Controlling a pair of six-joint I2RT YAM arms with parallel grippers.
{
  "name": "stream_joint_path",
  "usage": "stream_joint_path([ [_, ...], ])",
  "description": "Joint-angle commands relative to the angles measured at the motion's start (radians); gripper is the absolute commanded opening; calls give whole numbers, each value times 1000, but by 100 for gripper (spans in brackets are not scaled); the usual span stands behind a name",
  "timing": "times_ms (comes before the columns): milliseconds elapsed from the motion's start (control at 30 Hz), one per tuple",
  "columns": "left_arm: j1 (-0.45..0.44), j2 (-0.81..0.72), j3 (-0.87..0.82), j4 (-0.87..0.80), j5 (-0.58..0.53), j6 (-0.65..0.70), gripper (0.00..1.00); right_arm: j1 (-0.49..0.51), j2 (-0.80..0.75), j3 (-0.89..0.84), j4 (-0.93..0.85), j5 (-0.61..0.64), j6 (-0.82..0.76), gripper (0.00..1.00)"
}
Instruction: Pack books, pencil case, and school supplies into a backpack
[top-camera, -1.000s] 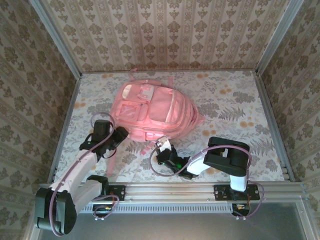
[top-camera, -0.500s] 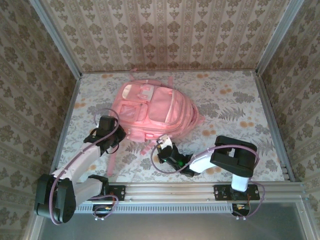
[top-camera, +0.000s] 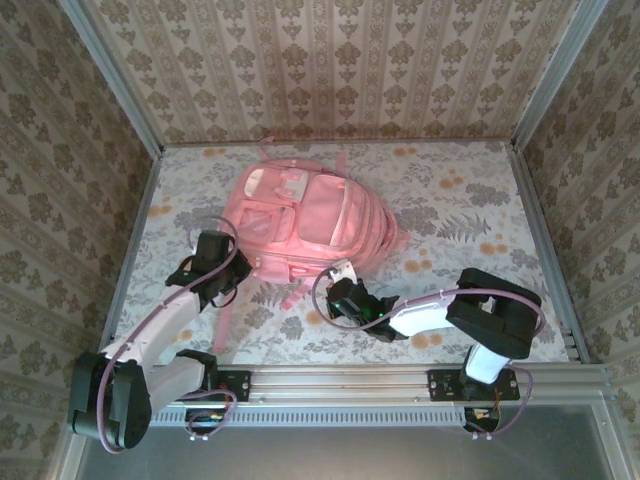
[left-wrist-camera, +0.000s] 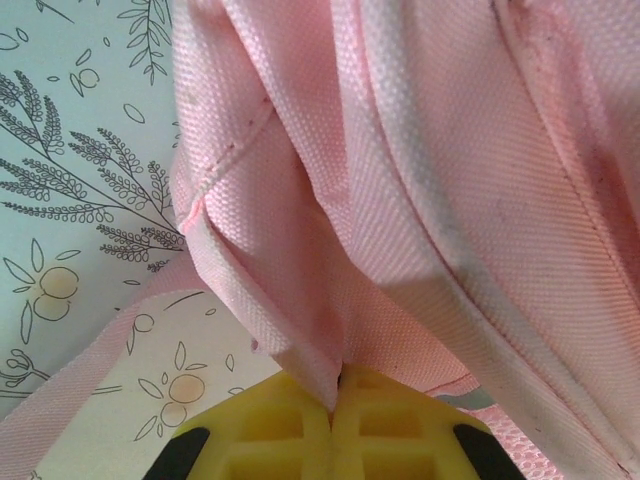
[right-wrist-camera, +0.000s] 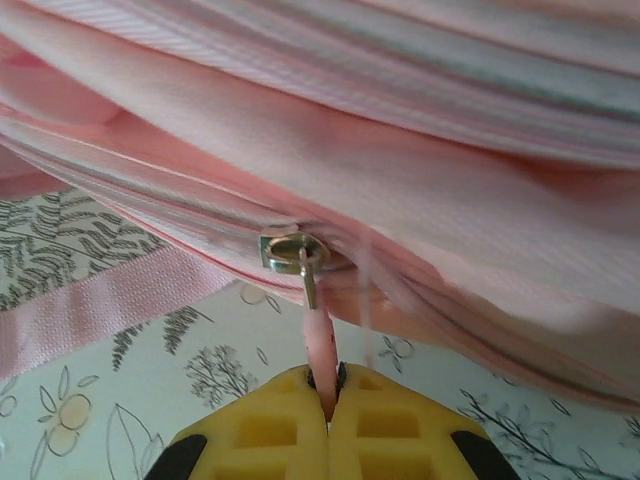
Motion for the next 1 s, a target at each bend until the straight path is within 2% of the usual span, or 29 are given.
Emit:
stream_joint_path([
  [0, 7, -6, 39, -43, -77, 37, 0, -42, -50, -3, -159, 8, 73, 0],
  [333, 12, -4, 52, -68, -90, 44, 0, -154, -170, 62, -492, -75, 90, 0],
  [500, 12, 14, 74, -77, -85, 69, 0, -214, -244, 40, -520, -184, -9, 0],
  [700, 11, 119, 190, -100, -53, 163, 0, -219, -336, 12, -483, -333, -180, 0],
  [833, 12, 268, 340, -157, -19, 216, 16, -216, -334, 30, -464, -452, -193, 0],
  [967, 6, 364, 446, -151, 14, 259, 29, -190, -282, 67, -427, -507, -163, 0],
])
